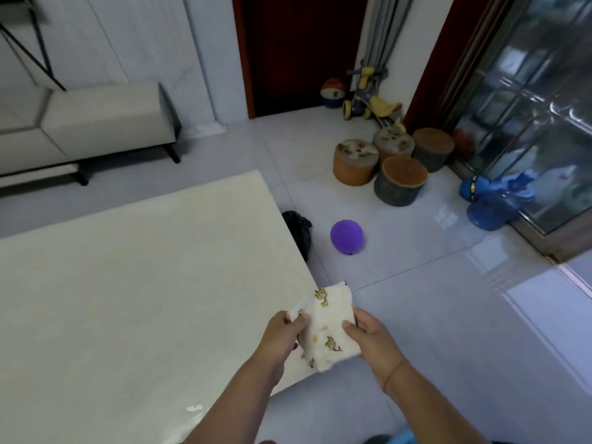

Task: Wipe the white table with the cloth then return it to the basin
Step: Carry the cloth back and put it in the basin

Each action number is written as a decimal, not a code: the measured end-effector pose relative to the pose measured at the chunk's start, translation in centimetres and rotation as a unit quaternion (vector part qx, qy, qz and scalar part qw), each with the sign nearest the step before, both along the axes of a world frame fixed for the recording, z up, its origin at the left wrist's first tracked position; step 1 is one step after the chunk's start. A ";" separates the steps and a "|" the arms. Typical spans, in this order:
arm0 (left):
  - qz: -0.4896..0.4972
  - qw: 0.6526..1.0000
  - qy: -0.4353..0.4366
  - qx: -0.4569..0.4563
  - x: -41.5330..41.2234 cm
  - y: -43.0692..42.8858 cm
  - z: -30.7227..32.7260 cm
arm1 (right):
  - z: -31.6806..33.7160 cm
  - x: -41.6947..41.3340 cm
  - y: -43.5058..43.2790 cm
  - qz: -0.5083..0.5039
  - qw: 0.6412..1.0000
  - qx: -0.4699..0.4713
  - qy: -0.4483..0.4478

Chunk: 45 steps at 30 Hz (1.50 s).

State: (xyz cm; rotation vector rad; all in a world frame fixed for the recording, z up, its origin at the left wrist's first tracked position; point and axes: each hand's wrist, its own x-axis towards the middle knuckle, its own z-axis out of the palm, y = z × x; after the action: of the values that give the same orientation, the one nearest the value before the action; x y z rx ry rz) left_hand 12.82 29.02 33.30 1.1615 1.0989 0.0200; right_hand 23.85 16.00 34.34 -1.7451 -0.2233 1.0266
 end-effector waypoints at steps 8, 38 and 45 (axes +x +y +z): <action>0.020 0.987 -0.149 -0.061 0.4 0.2 14.3 | 15.8 1.4 -0.3 -0.033 0.981 0.162 0.100; -0.405 0.896 -0.154 -0.100 -0.6 -19.4 21.3 | 21.1 -16.5 -23.1 -0.488 0.851 0.064 -0.181; -0.457 0.881 -0.075 -0.100 -4.1 -27.0 14.6 | 14.2 -22.7 -29.8 -0.538 0.832 -0.004 -0.138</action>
State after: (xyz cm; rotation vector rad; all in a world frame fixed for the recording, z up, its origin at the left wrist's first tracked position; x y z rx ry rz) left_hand 8.71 2.06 47.86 1.3616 0.3214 -0.7124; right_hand 1.16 -13.78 48.55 -1.6306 0.5541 -0.0581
